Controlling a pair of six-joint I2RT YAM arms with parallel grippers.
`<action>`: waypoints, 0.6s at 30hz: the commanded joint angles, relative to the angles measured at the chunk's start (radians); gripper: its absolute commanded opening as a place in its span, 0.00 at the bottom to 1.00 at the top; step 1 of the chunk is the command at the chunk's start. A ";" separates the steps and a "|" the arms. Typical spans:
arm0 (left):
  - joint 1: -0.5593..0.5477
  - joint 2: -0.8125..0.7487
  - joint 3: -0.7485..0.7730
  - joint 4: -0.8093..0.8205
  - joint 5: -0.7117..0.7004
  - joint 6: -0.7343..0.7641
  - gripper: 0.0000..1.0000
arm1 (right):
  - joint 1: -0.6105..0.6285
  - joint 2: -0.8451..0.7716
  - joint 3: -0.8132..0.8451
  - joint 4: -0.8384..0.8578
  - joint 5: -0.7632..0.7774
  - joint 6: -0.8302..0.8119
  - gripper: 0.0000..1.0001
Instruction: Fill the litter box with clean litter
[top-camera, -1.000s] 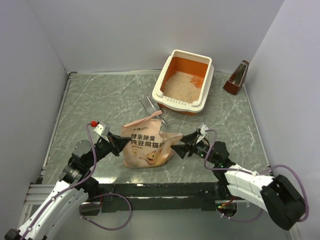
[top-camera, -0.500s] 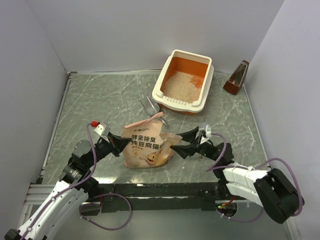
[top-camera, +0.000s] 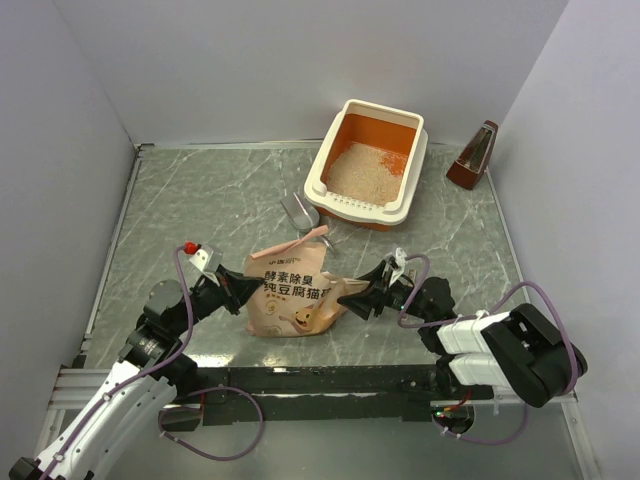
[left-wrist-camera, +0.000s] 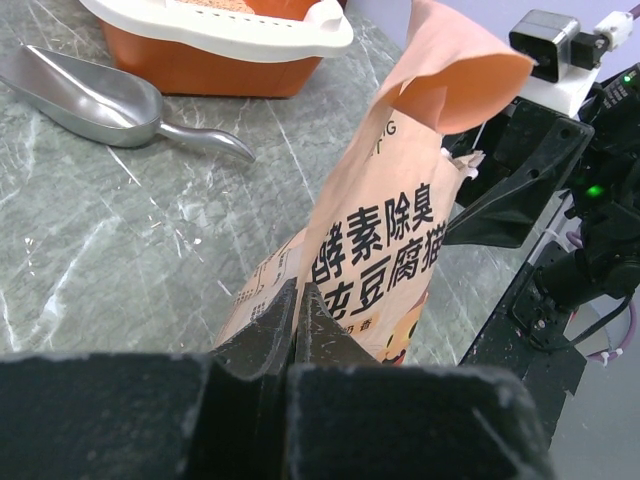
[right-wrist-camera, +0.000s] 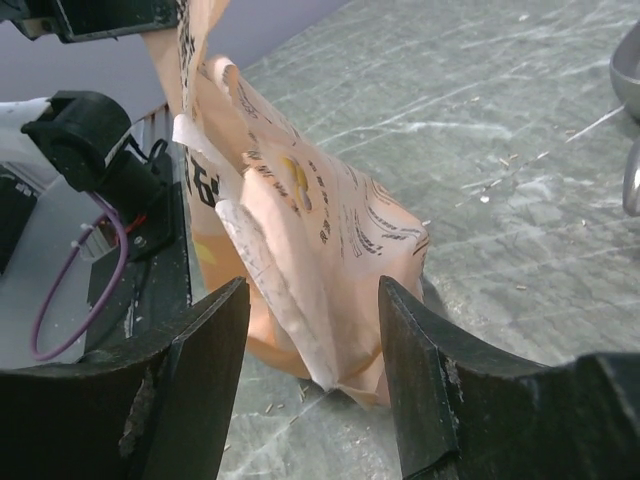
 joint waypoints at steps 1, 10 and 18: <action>0.003 -0.007 0.057 0.109 -0.010 -0.014 0.01 | -0.002 -0.041 -0.004 0.344 -0.024 0.014 0.60; 0.003 0.018 0.058 0.112 0.010 -0.016 0.01 | -0.002 -0.041 0.010 0.347 -0.029 0.023 0.55; 0.003 0.033 0.058 0.113 0.016 -0.017 0.01 | -0.003 -0.102 0.004 0.345 -0.014 0.030 0.52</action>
